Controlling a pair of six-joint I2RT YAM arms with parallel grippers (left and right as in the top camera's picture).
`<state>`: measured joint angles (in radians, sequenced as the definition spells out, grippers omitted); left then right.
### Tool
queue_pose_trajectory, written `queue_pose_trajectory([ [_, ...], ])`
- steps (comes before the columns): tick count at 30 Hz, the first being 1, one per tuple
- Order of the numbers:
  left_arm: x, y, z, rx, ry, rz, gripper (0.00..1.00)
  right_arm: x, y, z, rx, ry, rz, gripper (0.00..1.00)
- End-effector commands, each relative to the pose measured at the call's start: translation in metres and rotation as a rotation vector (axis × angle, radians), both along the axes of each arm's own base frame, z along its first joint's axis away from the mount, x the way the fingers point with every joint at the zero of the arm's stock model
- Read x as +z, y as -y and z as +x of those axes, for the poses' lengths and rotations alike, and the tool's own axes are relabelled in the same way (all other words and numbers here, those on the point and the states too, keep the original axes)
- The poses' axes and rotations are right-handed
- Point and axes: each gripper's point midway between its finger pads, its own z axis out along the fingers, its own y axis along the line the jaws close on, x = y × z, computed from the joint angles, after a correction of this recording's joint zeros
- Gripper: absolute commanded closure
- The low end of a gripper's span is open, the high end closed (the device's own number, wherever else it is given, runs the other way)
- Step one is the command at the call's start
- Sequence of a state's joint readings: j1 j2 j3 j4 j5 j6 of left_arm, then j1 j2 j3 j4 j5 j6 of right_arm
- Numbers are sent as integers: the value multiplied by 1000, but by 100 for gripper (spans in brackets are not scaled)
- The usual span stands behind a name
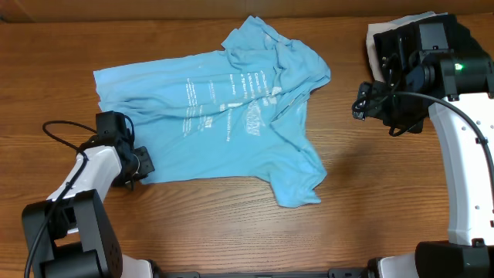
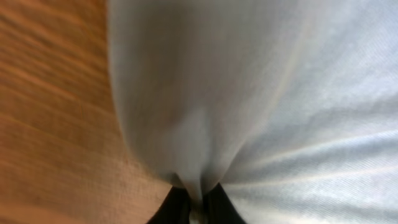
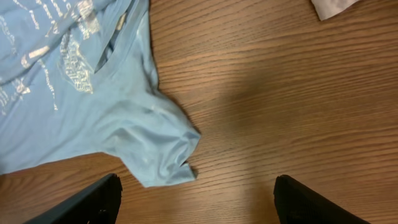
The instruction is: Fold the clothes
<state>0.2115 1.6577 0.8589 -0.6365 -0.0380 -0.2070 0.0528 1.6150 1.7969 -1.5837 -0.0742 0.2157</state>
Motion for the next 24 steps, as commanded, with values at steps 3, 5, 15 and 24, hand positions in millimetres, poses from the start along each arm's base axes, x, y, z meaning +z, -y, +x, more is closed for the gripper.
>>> queue_pose_trajectory([
  [3,28,-16,-1,-17,-97,39,96,3,1,-1,4,12,2,18],
  [5,49,-23,1,-18,-128,68,96,3,1,-1,4,12,2,18],
  [15,115,-10,45,-112,-24,99,96,2,1,-2,4,8,2,18],
  [24,79,20,98,-209,57,111,96,3,1,-2,4,8,2,18],
])
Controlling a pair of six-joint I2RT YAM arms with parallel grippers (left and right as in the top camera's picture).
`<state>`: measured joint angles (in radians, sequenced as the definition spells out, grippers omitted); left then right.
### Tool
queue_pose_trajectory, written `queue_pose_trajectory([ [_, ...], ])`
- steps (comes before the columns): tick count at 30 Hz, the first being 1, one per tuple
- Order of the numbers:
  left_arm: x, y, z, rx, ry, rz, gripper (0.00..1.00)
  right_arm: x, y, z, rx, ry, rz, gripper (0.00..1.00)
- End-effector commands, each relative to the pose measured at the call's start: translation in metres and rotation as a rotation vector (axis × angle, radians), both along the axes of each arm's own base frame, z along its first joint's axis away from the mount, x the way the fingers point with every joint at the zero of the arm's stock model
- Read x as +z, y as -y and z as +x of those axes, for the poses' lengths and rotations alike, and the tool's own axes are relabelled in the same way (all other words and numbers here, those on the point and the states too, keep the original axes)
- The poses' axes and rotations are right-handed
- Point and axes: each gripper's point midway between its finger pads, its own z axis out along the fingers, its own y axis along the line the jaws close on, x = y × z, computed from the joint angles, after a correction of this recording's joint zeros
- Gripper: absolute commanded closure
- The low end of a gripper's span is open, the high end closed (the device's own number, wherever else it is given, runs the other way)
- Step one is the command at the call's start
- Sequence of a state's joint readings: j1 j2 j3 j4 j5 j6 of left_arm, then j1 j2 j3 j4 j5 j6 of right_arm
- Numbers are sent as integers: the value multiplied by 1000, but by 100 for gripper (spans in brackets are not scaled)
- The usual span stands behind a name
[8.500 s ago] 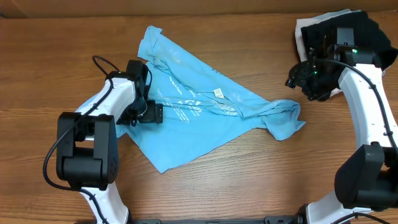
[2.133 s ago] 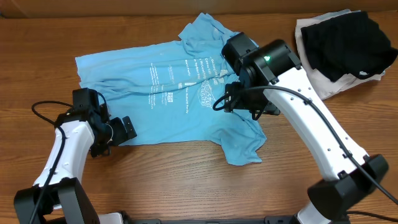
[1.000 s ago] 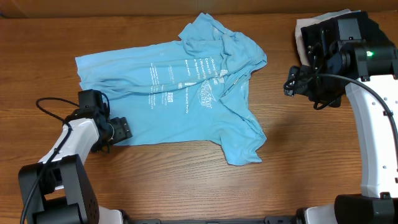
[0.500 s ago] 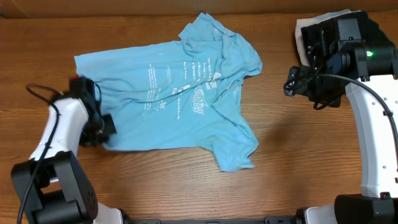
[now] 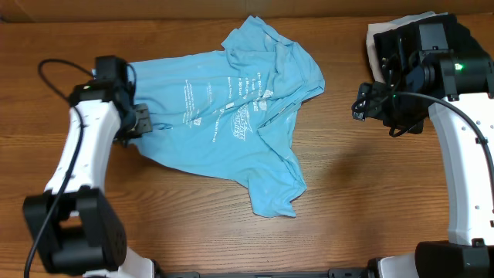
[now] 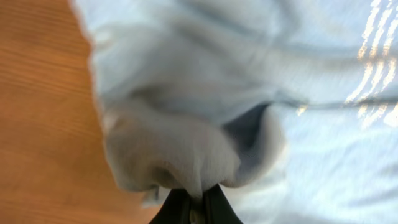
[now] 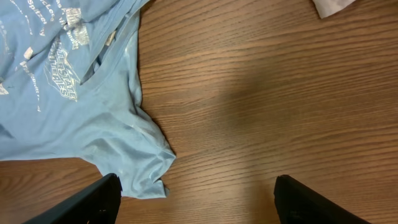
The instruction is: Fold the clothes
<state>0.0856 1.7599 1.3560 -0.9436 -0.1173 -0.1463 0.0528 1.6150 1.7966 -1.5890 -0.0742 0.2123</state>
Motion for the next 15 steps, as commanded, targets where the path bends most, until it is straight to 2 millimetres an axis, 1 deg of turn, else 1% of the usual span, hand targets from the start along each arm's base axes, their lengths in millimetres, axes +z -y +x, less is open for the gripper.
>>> queue_pose_trajectory([
  [1,-20,9,18,-47,-1,11,96,3,1,0,1,14,3,18],
  [4,-40,22,46,-80,57,4,96,3,0,0,1,15,3,18],
  [5,-47,29,59,-94,89,-7,93,3,0,0,1,15,4,18],
  [6,-51,36,68,-109,116,-23,84,3,0,0,1,14,4,18],
  [7,-54,44,79,-126,146,-40,64,3,0,0,1,14,4,18],
  [8,-53,49,83,-135,159,-49,44,3,0,0,1,14,4,18],
  [9,-50,53,86,-143,163,-61,35,3,0,-1,1,13,4,18],
  [11,-35,59,86,-139,147,-91,12,2,1,-2,1,6,3,18],
  [12,-26,60,85,-131,135,-100,3,2,1,-3,1,2,3,18],
  [13,-19,60,83,-125,120,-103,0,2,1,-4,1,-1,3,18],
  [15,1,54,77,-112,86,-103,0,2,0,-5,1,-5,6,18],
])
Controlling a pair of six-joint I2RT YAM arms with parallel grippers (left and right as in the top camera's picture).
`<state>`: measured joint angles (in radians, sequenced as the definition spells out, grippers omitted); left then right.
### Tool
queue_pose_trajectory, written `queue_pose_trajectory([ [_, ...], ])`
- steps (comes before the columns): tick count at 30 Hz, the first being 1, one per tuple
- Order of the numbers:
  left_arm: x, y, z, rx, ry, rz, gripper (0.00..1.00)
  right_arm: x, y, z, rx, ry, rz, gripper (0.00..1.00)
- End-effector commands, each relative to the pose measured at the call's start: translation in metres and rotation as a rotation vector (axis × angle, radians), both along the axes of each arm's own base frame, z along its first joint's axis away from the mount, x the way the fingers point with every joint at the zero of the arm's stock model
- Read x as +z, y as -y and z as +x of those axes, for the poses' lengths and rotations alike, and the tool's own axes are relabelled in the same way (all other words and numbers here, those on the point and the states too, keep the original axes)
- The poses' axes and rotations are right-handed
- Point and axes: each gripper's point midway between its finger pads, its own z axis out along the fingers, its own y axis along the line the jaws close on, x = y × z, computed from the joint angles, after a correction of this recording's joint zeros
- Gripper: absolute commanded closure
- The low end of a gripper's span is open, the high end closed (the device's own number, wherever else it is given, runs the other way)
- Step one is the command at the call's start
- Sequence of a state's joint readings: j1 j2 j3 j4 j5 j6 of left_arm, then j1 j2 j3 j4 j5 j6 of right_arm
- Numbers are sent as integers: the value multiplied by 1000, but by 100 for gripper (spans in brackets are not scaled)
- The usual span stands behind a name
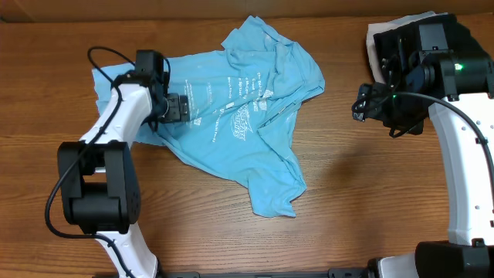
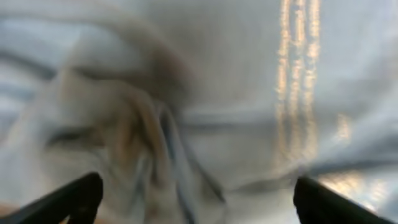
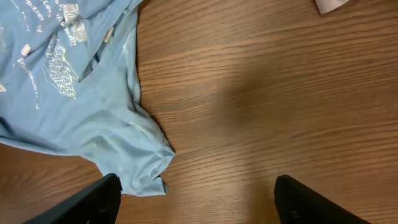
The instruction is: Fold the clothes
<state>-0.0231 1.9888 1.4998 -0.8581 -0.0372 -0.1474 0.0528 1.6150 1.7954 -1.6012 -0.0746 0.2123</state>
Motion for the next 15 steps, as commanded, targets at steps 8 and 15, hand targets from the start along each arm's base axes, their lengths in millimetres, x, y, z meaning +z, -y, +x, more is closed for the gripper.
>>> queue_pose_trajectory([
  [8,68,-33,2,92,5,-29,1,3,0,-2,2,7,6,18],
  [15,45,-53,-8,15,-27,-41,22,3,0,-2,2,7,6,18],
])
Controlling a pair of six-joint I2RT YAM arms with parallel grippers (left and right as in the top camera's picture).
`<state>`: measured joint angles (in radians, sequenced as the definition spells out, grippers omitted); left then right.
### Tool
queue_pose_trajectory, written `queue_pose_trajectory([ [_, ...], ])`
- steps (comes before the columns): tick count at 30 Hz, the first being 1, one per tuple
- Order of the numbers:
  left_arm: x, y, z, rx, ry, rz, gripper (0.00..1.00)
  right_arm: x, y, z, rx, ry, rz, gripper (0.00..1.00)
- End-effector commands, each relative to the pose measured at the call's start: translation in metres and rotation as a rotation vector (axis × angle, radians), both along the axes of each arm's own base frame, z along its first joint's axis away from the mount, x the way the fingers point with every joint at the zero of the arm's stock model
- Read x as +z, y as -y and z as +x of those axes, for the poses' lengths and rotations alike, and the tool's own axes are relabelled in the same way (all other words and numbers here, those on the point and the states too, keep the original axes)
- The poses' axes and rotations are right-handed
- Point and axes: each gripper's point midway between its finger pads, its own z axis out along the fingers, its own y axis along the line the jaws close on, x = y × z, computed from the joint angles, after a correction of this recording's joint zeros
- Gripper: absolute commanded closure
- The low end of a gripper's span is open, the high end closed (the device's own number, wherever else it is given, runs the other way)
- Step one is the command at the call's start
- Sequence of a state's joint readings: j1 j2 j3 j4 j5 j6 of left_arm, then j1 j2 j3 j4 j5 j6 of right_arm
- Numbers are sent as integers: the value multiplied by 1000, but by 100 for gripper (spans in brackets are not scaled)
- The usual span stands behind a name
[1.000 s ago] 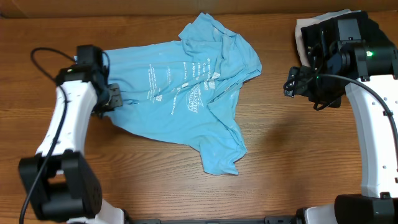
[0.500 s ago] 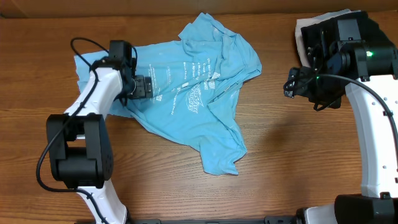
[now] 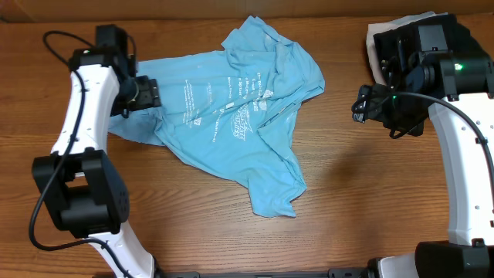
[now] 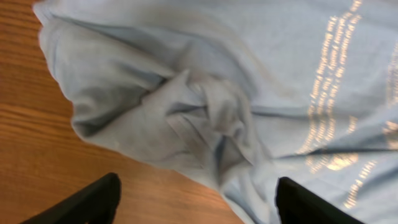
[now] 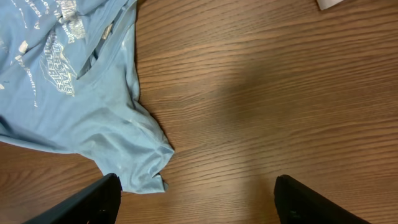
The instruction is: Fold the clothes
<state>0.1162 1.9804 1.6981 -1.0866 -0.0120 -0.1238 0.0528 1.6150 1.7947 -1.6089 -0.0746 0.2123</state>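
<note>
A light blue T-shirt with pale print lies crumpled on the wooden table, one corner trailing toward the front. My left gripper hovers open over the shirt's left edge; in the left wrist view a bunched fold of the shirt lies ahead of the spread fingers, held by nothing. My right gripper hangs open to the right of the shirt, over bare wood; the right wrist view shows the shirt's sleeve corner at lower left.
A white folded cloth lies at the back right under the right arm. Bare wooden table stretches between the shirt and the right arm's base.
My left gripper, open low over the shirt's printed middle-left, has drawn back to the shirt's left edge and higher. The shirt and right arm have not moved.
My left gripper was shut on the shirt's front-left corner. Then it held that corner farther back, the shirt dragged and bunched. Then it was open over the shirt's left part with the corner dropped there. Now it hovers open at the left edge.
</note>
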Motion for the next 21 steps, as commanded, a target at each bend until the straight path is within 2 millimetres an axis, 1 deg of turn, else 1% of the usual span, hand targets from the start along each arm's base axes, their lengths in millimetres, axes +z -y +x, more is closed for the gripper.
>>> queue_pose_trajectory([
  [1,-11,5,-3,-169,6,-25,22,3,0,0,2,16,6,17],
  [3,-21,12,-1,-312,25,-21,21,4,0,1,2,19,7,17],
  [5,-31,15,0,-388,31,-3,22,4,0,1,2,20,7,18],
  [7,-40,17,0,-428,36,13,22,4,0,1,1,20,7,18],
  [10,-49,16,0,-432,48,20,24,4,0,1,2,20,7,17],
  [14,-54,13,4,-442,71,34,27,4,0,1,2,20,6,18],
  [17,-53,11,10,-471,94,50,28,4,0,1,2,20,6,18],
  [21,-51,8,13,-549,106,77,28,3,0,0,2,17,6,18],
])
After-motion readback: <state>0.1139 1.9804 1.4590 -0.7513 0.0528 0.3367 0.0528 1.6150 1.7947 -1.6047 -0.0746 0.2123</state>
